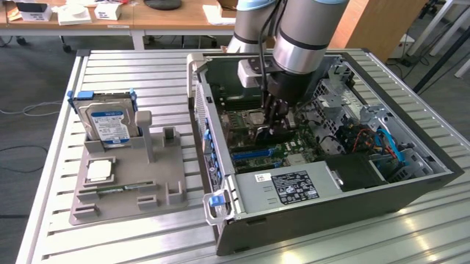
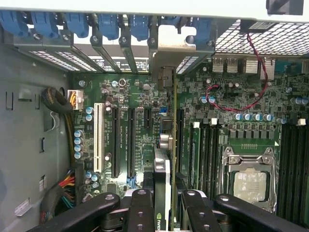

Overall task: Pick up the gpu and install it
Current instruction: 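Insert the gpu into the slot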

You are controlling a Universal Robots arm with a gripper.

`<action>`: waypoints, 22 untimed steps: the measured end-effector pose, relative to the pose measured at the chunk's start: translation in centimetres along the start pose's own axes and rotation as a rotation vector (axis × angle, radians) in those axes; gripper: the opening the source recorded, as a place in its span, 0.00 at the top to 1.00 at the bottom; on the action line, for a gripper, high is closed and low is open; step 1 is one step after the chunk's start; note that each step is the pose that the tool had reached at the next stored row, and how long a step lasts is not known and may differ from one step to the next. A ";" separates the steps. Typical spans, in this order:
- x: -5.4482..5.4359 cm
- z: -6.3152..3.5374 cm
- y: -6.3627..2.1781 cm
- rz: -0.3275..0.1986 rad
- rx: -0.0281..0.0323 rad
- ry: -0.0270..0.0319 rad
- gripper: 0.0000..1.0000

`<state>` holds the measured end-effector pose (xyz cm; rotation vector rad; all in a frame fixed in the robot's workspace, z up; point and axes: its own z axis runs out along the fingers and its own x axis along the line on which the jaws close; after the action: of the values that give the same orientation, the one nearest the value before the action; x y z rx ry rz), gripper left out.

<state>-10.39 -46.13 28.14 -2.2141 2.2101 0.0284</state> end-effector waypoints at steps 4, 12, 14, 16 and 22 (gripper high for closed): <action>0.0 0.34 0.04 0.000 0.0000 0.0000 0.73; 0.0 0.63 0.17 0.000 0.0001 0.0000 0.73; 0.0 0.64 0.19 0.000 0.0001 0.0000 0.73; 0.0 0.66 0.23 0.000 0.0001 0.0001 0.73; 0.0 0.75 0.44 0.000 0.0001 0.0001 0.73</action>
<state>-10.83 -46.13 27.39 -2.2141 2.2101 0.0283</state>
